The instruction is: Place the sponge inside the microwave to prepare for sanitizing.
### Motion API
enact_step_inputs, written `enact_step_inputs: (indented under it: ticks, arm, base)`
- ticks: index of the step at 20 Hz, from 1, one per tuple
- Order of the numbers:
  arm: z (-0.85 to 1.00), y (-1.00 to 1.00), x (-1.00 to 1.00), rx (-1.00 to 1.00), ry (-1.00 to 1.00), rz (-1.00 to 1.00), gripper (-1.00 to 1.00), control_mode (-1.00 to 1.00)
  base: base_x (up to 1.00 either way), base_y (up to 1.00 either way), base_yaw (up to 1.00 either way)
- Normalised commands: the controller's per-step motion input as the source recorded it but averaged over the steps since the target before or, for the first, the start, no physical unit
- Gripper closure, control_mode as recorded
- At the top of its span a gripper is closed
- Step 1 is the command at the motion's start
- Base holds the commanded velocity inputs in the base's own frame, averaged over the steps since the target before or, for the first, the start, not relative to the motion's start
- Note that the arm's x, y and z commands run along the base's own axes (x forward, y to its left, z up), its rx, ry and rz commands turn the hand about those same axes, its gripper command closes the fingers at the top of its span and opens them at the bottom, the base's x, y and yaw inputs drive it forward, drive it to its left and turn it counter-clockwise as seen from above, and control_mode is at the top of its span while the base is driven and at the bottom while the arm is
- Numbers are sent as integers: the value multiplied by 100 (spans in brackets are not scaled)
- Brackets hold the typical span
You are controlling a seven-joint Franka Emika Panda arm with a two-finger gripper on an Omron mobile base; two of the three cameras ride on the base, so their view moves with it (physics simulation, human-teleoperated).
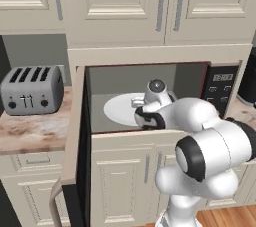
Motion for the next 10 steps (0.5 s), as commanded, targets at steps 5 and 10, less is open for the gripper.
enact_step_inputs:
  ticks: [5, 10]
  arm:
    - [-9, 10, 27, 0, 7, 0, 100, -100]
    - [-21, 2, 15, 1, 8, 0, 100, -100]
  base:
    - [0, 0, 0]
    - [0, 0, 0]
